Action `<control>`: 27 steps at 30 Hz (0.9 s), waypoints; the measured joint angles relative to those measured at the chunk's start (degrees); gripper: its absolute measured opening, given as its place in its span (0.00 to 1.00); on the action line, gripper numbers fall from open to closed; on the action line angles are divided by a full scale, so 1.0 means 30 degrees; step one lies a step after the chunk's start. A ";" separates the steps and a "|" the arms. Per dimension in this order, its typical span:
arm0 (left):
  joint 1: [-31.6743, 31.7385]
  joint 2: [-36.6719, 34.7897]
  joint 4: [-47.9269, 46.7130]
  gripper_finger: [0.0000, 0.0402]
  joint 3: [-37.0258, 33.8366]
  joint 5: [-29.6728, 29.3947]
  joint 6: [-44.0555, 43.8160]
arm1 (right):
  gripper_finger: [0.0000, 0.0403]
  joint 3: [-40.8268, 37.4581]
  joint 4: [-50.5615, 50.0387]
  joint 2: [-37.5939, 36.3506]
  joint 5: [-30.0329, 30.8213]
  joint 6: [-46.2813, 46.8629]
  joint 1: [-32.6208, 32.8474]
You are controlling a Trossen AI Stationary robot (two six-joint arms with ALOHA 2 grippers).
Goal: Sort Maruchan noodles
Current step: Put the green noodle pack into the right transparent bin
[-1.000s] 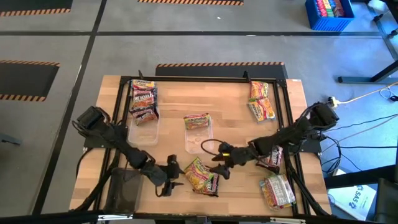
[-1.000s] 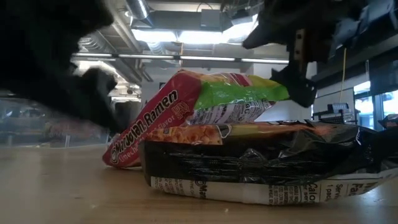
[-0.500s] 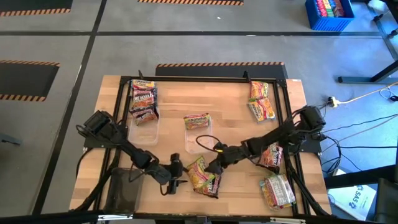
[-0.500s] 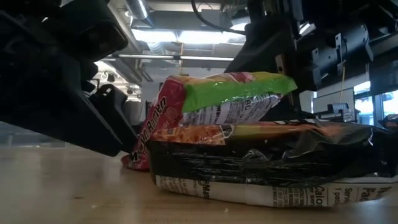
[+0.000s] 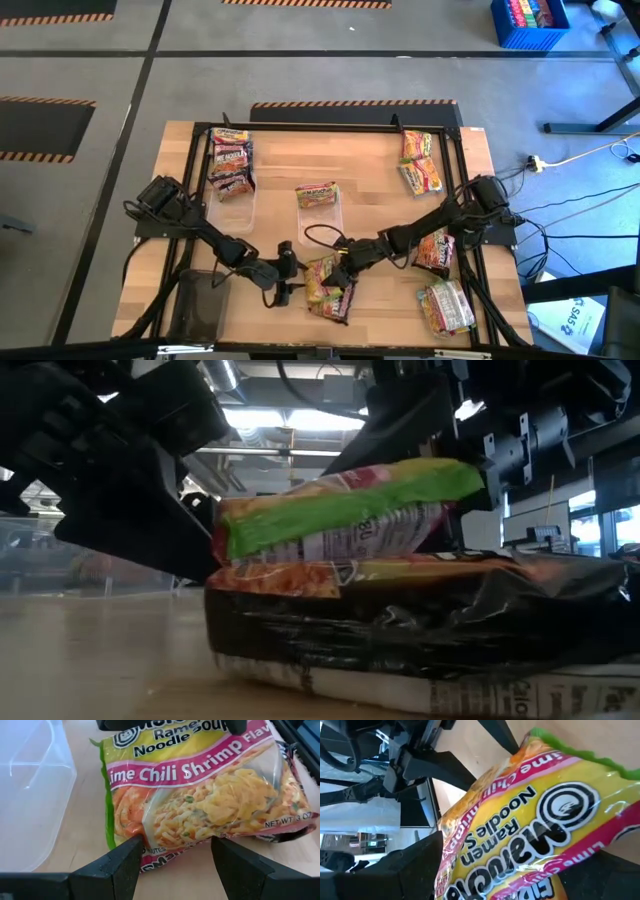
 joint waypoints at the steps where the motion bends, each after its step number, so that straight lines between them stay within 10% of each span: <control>1: 0.0000 0.0000 0.0124 0.57 0.0000 0.0000 0.0036 | 0.82 0.0034 0.0015 0.0000 0.0077 -0.0083 0.0000; 17: -0.0220 -0.0549 0.0579 0.57 -0.0015 -0.0107 0.0467 | 0.37 0.0146 0.0002 -0.0024 0.0457 -0.1007 0.0008; 27: -0.1146 -0.4216 -0.3482 0.57 0.0000 -0.1099 0.0059 | 0.31 0.0175 -0.0235 -0.1302 0.0482 -0.4062 0.0014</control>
